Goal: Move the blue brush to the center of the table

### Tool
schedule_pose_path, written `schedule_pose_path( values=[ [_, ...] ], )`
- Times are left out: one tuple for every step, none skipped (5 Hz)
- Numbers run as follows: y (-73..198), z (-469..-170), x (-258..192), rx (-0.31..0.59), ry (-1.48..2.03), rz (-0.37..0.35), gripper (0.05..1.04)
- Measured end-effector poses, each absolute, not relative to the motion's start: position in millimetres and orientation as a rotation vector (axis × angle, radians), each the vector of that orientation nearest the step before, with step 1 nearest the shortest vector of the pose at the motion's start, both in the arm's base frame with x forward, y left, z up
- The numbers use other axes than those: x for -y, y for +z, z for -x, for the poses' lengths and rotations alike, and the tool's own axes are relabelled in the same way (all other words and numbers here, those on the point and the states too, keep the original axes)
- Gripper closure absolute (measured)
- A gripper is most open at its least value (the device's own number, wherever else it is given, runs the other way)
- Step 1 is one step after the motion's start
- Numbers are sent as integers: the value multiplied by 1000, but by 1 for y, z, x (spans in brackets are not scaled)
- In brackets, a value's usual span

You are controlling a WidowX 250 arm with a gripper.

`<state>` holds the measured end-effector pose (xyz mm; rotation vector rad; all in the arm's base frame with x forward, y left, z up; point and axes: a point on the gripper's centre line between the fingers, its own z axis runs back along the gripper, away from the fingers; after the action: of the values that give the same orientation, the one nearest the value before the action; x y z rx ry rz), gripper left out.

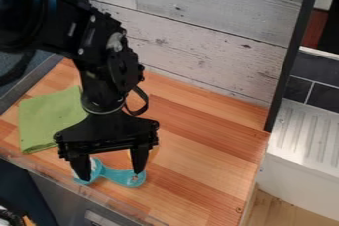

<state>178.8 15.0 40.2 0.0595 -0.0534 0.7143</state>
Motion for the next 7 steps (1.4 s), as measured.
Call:
schedule_pose_path(
  values=[
    [37, -176, -15, 34, 723, -69, 84],
    [28, -182, -17, -27, 789, -146, 84],
    [18, -192, -12, -46, 861, -215, 84],
    [8, -199, -7, -81, 984, -216, 84],
    [-1, -205, 2, -33, 1124, -171, 84],
    [-15, -201, 4, -19, 1173, -166, 84],
    [-25, -200, 1, -40, 1198, -132, 83]
  ],
)
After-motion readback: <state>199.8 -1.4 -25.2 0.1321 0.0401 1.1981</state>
